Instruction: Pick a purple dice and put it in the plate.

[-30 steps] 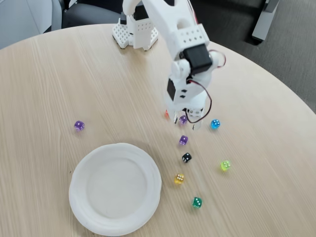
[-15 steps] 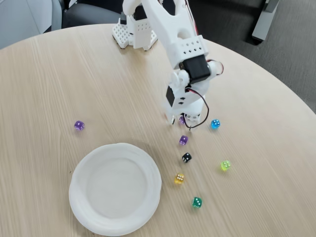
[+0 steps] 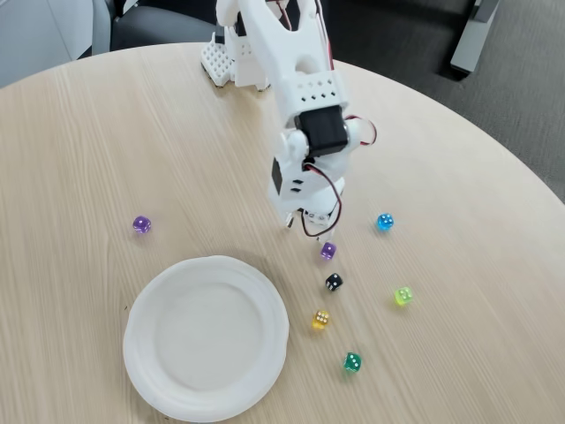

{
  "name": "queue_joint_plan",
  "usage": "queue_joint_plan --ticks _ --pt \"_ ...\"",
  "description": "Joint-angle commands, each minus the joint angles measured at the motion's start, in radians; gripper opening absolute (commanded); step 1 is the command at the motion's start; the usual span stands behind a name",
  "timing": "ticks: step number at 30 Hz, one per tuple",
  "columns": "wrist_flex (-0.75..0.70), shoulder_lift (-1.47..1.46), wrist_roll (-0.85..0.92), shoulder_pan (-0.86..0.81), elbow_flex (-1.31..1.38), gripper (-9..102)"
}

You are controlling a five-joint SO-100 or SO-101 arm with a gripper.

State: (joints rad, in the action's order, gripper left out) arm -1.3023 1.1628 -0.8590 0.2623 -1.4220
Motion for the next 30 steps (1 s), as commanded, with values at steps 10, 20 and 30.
queue_joint_plan --ticks 10,20,30 --pt "-0.005 0.009 -0.025 0.003 0.031 19" --pt "-0.005 0.009 -0.029 0.161 0.031 19" --pt "-0.005 0.009 -0.011 0.169 0.031 18"
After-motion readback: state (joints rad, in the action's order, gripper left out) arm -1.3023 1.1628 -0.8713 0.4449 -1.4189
